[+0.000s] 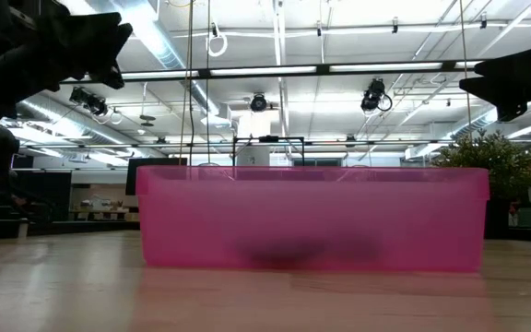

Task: Sort spring keychains
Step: Return to Home Position

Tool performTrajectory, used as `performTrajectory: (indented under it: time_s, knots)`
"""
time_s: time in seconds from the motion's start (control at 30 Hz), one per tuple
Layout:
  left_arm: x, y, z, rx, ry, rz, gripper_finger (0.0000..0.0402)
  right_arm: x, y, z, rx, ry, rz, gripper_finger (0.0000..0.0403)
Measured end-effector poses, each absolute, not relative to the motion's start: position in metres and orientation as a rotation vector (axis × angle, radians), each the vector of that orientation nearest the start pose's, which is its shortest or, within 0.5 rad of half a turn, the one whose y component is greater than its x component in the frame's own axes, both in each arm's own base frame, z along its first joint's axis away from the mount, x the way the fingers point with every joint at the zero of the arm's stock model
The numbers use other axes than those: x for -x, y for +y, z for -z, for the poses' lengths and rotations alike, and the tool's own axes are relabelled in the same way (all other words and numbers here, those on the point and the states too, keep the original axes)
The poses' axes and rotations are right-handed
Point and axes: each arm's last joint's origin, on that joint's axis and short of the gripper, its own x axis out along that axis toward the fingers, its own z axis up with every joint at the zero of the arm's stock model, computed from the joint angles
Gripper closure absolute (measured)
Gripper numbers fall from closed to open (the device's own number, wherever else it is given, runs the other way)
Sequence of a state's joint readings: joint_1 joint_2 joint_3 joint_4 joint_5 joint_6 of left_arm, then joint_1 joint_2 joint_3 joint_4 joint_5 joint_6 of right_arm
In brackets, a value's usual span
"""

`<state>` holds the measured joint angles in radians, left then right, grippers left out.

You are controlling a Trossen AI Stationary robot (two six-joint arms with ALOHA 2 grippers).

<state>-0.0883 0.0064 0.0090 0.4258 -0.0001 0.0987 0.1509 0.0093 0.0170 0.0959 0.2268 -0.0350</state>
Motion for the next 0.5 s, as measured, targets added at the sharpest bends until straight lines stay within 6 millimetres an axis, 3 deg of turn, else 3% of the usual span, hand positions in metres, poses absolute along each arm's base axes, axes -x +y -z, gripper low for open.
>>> performTrajectory:
  time_s: [0.23,0.5]
  knots:
    - [-0.089,-0.008,-0.204,-0.089,-0.407,0.059,0.0289,-0.096,0.008,-0.178,0.016,-0.100,0.078,0.0204]
    - [-0.095,-0.006,-0.187,-0.146,-0.228,0.003,0.0289,-0.096,0.008,-0.178,0.016,-0.100,0.078,0.0204]
